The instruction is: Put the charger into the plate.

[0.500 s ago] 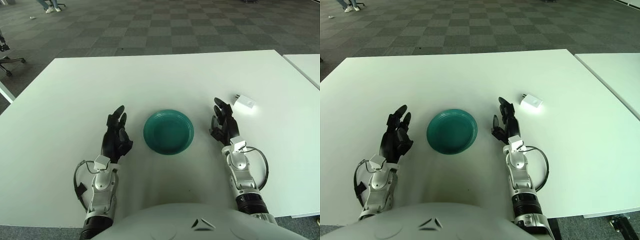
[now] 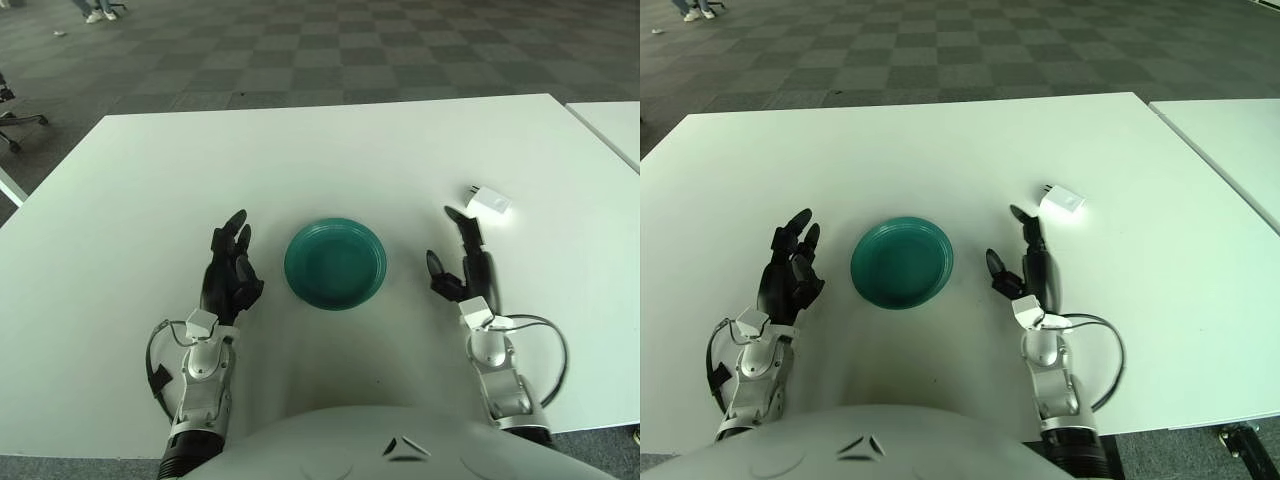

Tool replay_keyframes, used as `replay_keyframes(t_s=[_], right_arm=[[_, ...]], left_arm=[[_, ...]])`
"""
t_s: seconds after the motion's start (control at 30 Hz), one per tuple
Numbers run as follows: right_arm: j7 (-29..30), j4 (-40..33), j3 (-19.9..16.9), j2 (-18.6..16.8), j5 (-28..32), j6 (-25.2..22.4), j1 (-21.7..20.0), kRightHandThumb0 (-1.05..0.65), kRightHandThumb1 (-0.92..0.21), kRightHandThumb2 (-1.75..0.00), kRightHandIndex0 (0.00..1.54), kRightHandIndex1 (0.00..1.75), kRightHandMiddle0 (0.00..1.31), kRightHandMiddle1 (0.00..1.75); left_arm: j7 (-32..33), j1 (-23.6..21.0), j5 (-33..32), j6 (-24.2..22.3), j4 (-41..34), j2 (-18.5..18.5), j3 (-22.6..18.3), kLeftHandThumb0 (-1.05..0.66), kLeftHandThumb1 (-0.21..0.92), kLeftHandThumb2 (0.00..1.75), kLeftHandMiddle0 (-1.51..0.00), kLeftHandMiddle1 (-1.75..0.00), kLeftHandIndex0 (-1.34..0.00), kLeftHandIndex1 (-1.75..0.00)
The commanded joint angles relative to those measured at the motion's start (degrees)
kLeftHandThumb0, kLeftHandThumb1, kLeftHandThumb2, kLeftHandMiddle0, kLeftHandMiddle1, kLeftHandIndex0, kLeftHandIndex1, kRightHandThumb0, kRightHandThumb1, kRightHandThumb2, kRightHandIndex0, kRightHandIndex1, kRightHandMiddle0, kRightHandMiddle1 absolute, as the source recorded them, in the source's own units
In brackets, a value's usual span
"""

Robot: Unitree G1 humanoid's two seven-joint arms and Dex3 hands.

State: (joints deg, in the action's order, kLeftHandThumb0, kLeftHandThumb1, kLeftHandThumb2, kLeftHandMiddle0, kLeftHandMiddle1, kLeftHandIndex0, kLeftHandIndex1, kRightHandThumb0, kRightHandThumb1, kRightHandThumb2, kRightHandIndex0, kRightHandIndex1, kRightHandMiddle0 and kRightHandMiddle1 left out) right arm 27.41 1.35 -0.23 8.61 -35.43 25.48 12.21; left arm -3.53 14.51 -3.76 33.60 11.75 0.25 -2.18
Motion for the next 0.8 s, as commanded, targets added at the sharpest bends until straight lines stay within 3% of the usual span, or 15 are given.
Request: replay_keyframes(t_s=[0.0, 0.13, 0.3, 0.57, 0.63, 0.77], right_arm=[[9.11, -2.65, -0.44, 2.81, -11.28, -0.89, -3.46, -0.79, -0.92, -0.59, 0.30, 0.03, 0.00, 0.72], [13.11, -6.95, -0.80, 4.68, -23.69, -11.20, -4.57, -0.90, -0.92, -0.66, 0.26, 0.01, 0.00, 0.73], [10.51, -9.13, -2.02, 7.65, -30.00, -19.82, -7.40, -0.96, -0.92, -0.68, 0.21, 0.00, 0.00, 0.76], [8.57, -4.37, -0.08, 10.60, -32.14, -27.02, -14.08, -1.00, -0.92, -0.72, 0.21, 0.01, 0.00, 0.75], [9.26, 2.59, -0.03, 12.98, -30.57, -27.06, -18.11, -1.00, -0.92, -0.74, 0.21, 0.01, 0.00, 0.74], [9.55, 10.37, 0.65, 15.84, -28.07, -26.44, -21.87, -1.02, -0.92, -0.76, 0.21, 0.01, 0.00, 0.70]], left_arm=[[-0.33, 2.19, 0.85, 0.39, 6.34, -0.65, 0.47, -0.96, 0.92, 0.98, -0.29, -0.01, 0.00, -0.72], [-0.67, 1.73, 0.44, 0.68, 7.02, -0.60, 0.41, -0.95, 0.92, 0.98, -0.30, -0.01, 0.00, -0.75], [-1.05, 1.24, 0.19, 1.06, 7.88, -0.53, 0.38, -0.95, 0.92, 0.97, -0.30, -0.01, 0.00, -0.76], [-2.12, 0.46, -0.37, 1.94, 9.25, -0.28, 0.17, -0.96, 0.92, 0.96, -0.30, -0.01, 0.00, -0.79], [-2.45, 0.36, -0.73, 2.01, 9.46, -0.31, 0.19, -0.96, 0.92, 0.96, -0.30, -0.01, 0.00, -0.79], [-3.15, 0.19, -1.53, 2.08, 9.68, -0.25, 0.11, -0.96, 0.92, 0.95, -0.31, -0.01, 0.00, -0.79]])
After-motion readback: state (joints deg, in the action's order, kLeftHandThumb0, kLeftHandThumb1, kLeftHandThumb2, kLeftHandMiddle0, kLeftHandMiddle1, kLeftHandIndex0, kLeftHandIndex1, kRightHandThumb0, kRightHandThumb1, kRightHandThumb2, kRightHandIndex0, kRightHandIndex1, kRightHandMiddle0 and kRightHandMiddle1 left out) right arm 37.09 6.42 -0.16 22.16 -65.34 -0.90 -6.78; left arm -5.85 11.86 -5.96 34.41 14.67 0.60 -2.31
